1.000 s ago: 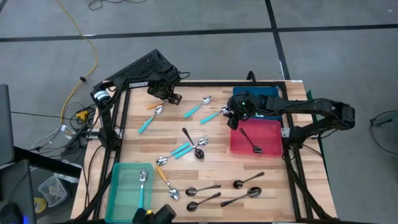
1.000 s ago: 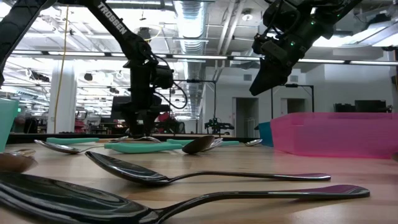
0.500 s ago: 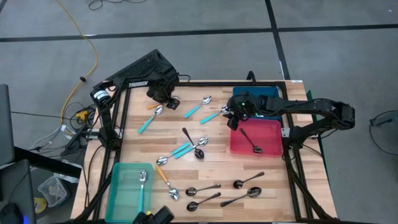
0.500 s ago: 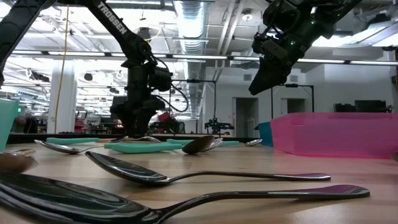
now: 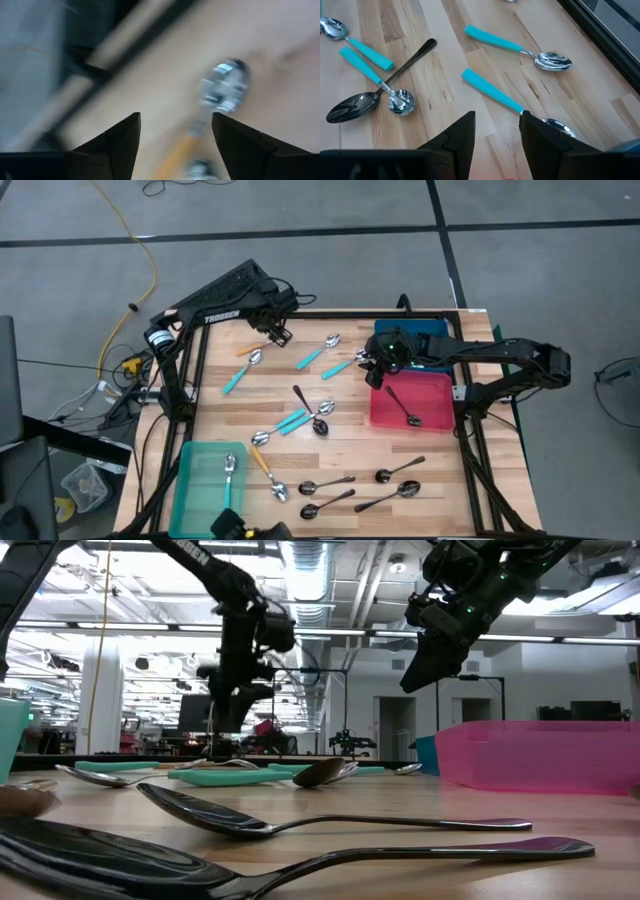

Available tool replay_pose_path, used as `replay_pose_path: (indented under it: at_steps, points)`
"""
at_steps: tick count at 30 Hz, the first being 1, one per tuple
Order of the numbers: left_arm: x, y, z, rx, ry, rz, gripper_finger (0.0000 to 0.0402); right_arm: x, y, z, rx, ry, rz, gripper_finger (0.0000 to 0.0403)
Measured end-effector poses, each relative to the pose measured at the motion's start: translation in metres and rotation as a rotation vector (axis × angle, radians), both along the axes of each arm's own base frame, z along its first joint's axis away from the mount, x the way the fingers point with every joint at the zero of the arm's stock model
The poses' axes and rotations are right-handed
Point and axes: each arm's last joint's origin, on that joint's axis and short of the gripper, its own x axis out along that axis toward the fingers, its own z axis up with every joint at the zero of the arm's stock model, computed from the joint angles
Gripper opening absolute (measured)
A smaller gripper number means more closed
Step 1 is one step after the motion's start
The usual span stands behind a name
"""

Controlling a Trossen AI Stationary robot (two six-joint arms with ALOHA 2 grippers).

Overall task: Sort silverware by color (type)
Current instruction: Put the yellow spoon into the blue bin

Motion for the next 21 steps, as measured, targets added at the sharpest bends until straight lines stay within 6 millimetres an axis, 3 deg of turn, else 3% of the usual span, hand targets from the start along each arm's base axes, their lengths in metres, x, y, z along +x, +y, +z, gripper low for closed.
replay_pose_path:
  at_steps: [3, 6, 12, 21]
  points:
    - [-0.002, 0.005, 0.005, 0.068, 0.054, -0.013, 0.0231, 0.000, 0.000, 0.000, 0.000, 0.000, 0.000, 0.0175]
    - [-0.007, 0.013, -0.003, 0.051, 0.086, 0.013, 0.0231, 0.000, 0.000, 0.000, 0.000, 0.000, 0.000, 0.0175]
    - [-0.014, 0.021, -0.032, -0.046, 0.249, 0.028, 0.0231, 0.000, 0.000, 0.000, 0.000, 0.001, 0.000, 0.0175]
    - [-0.004, 0.019, -0.072, -0.230, 0.279, -0.036, 0.0231, 0.000, 0.000, 0.000, 0.000, 0.001, 0.000, 0.0175]
